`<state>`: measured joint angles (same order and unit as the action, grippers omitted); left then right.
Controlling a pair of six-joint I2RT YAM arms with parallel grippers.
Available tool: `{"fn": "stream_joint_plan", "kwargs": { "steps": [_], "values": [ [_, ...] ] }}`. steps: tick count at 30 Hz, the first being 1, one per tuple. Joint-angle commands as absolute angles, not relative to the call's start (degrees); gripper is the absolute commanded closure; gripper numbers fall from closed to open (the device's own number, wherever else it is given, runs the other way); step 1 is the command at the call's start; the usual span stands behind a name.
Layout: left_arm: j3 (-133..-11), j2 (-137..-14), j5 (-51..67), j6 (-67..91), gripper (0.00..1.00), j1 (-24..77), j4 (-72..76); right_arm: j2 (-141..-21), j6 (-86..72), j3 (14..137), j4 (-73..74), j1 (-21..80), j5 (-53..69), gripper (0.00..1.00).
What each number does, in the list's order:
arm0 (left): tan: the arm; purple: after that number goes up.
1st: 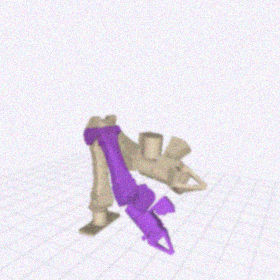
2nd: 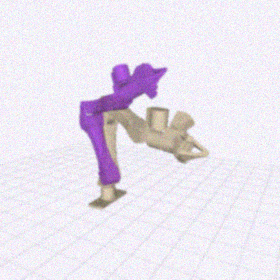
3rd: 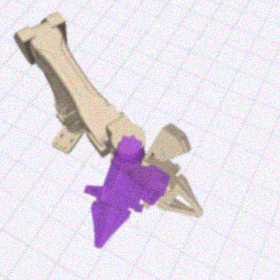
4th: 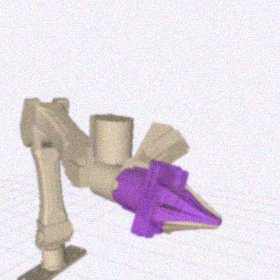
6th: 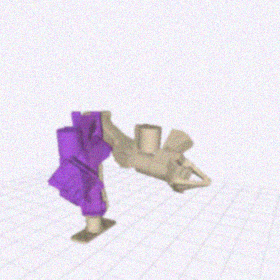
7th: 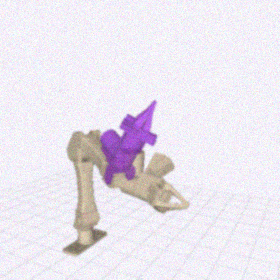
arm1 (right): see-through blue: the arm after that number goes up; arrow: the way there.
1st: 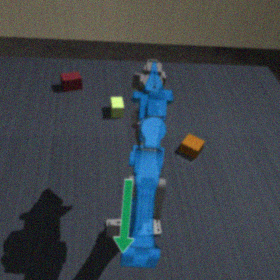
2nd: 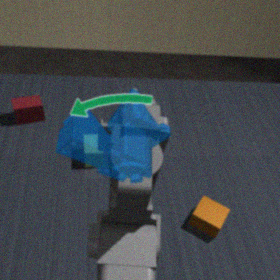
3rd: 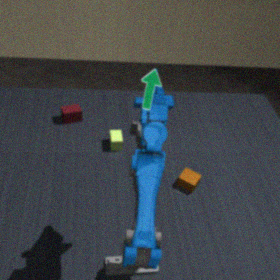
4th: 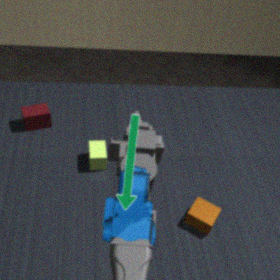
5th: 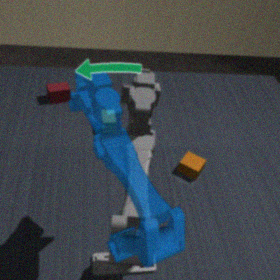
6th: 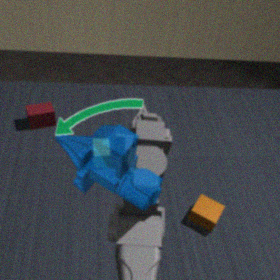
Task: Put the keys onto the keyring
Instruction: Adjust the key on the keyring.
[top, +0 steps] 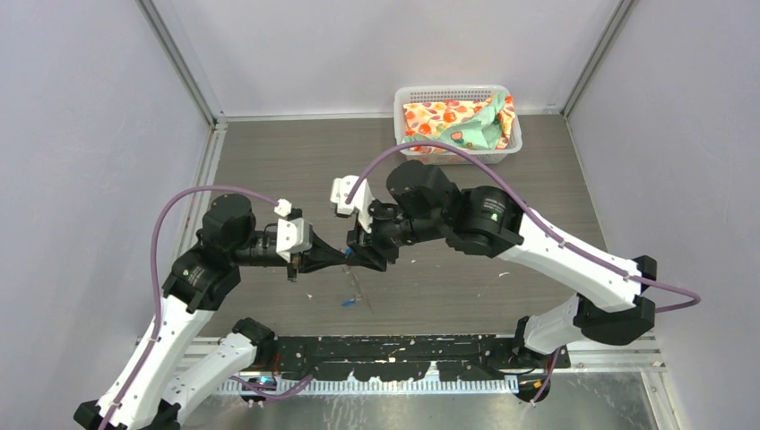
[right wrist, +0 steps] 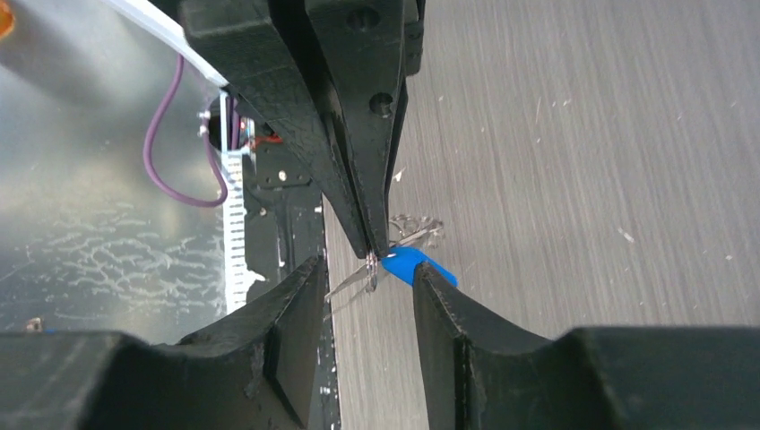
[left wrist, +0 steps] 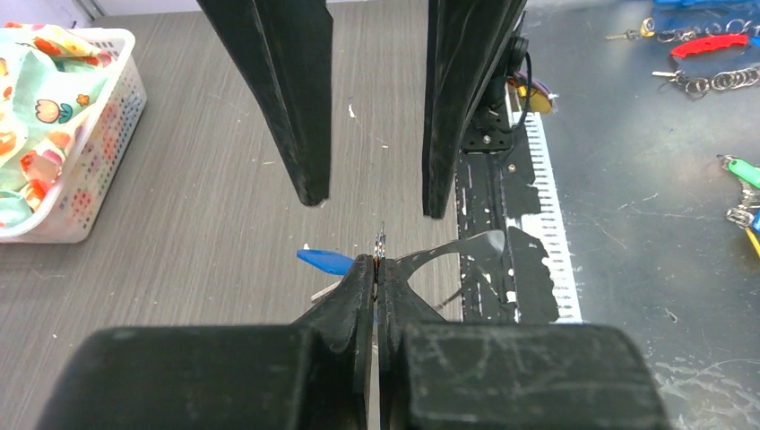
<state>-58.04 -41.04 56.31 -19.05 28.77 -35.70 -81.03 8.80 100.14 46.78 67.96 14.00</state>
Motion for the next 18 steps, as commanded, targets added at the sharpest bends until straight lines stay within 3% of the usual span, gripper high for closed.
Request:
{"fn": "stream_joint_plan", "kwargs": {
  "steps": [1,18],
  "values": [
    [-59.7,-40.5,56.0,-20.6,0.99,29.0,-35.0,-83.2,11.0,105.0,55.1,67.1,15.4,0.55],
    [-59.6,-39.9,57.2,-21.1,0.99,28.9,-34.9,-89.1,14.1,110.7,58.1,66.3,19.8,0.62]
  ]
}}
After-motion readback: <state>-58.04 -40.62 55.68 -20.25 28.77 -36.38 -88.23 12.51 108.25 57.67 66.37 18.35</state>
